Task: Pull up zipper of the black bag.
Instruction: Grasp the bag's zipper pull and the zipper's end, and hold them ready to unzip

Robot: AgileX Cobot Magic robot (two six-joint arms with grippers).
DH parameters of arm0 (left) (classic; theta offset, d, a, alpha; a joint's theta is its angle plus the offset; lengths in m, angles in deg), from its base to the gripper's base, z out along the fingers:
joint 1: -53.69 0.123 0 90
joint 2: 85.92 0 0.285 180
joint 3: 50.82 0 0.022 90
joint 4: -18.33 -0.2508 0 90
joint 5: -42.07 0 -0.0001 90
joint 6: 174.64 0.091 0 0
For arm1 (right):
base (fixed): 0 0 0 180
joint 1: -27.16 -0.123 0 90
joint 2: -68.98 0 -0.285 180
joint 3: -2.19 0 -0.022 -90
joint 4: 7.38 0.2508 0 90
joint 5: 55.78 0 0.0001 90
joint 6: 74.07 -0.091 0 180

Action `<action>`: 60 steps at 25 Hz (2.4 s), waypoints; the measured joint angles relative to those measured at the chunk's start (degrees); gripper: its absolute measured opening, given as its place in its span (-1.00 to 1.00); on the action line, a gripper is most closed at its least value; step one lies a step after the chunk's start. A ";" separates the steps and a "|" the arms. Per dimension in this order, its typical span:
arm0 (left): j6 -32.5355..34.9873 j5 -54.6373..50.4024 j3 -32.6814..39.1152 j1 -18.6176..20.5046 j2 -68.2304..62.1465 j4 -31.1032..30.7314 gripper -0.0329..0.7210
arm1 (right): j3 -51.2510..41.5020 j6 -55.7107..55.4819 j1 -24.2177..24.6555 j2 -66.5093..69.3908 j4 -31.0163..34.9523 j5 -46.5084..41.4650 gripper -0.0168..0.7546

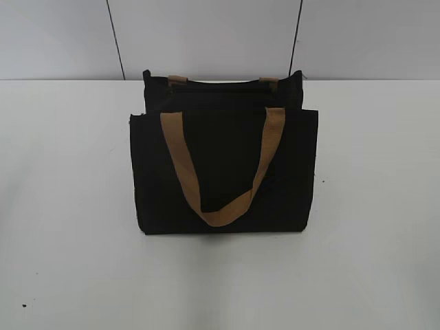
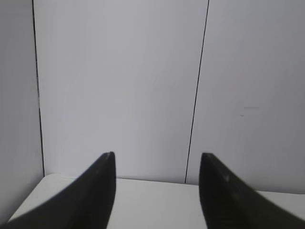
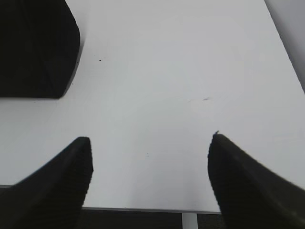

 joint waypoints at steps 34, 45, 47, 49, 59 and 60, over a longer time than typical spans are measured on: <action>-18.13 60.62 -9.50 0.00 -82.21 -60.47 -0.04 | 0.00 0.00 0.00 0.00 0.05 0.00 0.54; -16.32 63.02 -18.24 -3.55 -92.74 -65.86 -0.04 | 0.00 0.00 0.00 0.00 0.12 0.00 0.54; -15.63 63.10 -19.47 -5.17 -93.91 -64.22 -0.04 | 0.00 0.00 0.00 0.00 0.14 0.00 0.54; -15.44 63.11 -20.68 -6.74 -95.14 -62.54 -0.04 | 0.00 0.00 0.00 0.00 0.18 0.00 0.54; -12.94 64.09 -23.18 -9.15 -99.79 -53.70 -0.08 | 0.00 0.00 0.00 0.00 3.59 0.00 0.54; -12.87 64.09 -23.18 -9.22 -99.91 -53.49 -0.12 | 0.00 0.00 0.00 0.00 4.69 0.00 0.54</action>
